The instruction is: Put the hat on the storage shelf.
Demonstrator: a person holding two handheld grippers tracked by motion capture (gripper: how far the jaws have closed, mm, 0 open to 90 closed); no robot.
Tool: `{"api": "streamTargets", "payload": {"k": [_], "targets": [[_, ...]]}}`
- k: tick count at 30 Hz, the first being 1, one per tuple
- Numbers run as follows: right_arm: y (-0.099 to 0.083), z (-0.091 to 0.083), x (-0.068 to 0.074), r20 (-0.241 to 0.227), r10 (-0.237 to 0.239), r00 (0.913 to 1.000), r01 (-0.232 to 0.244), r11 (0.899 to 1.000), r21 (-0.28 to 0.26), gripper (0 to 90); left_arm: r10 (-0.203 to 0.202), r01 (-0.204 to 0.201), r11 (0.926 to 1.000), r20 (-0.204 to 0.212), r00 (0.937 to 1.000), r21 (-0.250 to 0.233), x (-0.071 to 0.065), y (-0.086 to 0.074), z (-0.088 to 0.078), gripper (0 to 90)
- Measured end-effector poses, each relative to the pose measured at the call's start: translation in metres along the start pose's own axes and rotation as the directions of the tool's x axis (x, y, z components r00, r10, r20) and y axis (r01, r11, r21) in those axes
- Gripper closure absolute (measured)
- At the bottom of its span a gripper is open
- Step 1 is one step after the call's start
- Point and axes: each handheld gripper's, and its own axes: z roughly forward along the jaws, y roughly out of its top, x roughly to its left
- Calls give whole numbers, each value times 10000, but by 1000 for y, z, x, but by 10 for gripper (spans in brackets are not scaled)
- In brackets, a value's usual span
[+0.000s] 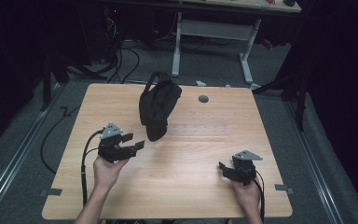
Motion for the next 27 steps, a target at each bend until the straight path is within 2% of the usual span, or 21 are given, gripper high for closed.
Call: {"api": "streamTargets", "payload": {"k": [18, 27], "targets": [[0, 0, 0, -3, 30, 10000, -30, 10000, 8, 349, -402, 403, 9992, -60, 9992, 78, 4, -21, -13, 388], [0, 0, 1, 3, 39, 10000, -39, 10000, 10, 349, -784, 785, 9968, -85, 9969, 141, 9, -34, -17, 383]]}}
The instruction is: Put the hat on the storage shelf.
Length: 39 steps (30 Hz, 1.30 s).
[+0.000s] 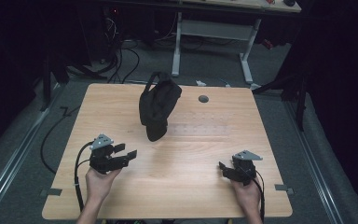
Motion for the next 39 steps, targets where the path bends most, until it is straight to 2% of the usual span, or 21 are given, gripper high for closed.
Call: {"api": "streamTargets", "payload": {"k": [11, 24, 34, 39], "targets": [[0, 0, 0, 20, -32, 10000, 32, 10000, -12, 349, -392, 393, 9991, -103, 9992, 133, 8, -16, -3, 380], [0, 0, 0, 10, -31, 10000, 31, 10000, -12, 349, -779, 799, 9960, -498, 9957, 396, 17, -38, -3, 377], [0, 0, 0, 5, 6, 10000, -6, 10000, 0, 349, -576, 649, 9950, -953, 9938, 755, 20, -52, 6, 377], [0, 0, 0, 5, 7, 10000, -7, 10000, 0, 349, -465, 579, 9945, -1280, 9907, 872, 22, -57, 10, 377]]}}
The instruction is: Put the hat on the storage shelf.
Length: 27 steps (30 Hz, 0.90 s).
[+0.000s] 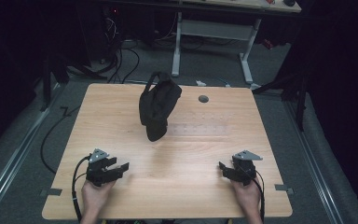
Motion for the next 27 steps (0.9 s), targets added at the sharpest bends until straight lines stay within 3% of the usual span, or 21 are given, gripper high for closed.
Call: {"api": "streamTargets", "payload": {"k": [9, 22, 27], "targets": [[0, 0, 0, 1, 3, 10000, -3, 10000, -2, 349, 277, -270, 9995, -409, 9988, 177, 0, -6, 9, 369], [0, 0, 0, 11, -27, 10000, 27, 10000, -9, 349, 769, -757, 9970, -979, 9922, 166, -2, -7, 13, 344], [0, 0, 0, 14, -53, 10000, 53, 10000, -14, 349, 1272, -1232, 9916, -1310, 9832, 382, -8, -6, 16, 322]]}}
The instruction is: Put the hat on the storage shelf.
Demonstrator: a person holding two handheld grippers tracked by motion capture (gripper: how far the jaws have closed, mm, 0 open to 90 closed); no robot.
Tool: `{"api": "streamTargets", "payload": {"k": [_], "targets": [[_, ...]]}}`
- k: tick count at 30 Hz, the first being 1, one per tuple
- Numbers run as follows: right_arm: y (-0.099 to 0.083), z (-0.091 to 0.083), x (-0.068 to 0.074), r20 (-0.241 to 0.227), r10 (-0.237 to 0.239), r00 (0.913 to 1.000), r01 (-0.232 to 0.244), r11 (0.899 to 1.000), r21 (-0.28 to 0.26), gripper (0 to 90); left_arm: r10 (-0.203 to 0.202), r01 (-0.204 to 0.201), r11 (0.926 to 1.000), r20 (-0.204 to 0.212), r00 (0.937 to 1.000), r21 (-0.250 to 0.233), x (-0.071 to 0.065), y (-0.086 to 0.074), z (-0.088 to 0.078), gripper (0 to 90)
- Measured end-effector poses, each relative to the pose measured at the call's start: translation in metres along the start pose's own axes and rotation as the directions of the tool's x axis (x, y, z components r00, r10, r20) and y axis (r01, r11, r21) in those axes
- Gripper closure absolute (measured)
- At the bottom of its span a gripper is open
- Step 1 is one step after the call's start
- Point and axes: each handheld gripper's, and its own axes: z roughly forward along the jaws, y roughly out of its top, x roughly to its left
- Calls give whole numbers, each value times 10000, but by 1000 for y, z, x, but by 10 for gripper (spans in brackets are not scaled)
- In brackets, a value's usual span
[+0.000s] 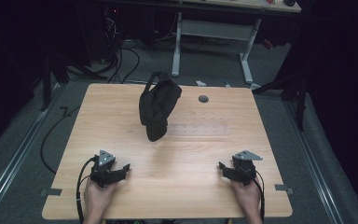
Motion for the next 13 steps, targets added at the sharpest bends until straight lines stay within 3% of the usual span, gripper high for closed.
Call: {"api": "streamTargets", "payload": {"k": [2, 13], "targets": [[0, 0, 0, -1, 7, 10000, -7, 10000, 0, 349, 274, -272, 9996, -191, 9994, 98, -4, 0, 1, 309], [0, 0, 0, -12, 12, 10000, -12, 10000, 3, 348, 181, -179, 9998, -199, 9996, 113, -5, 1, 1, 283]]}}
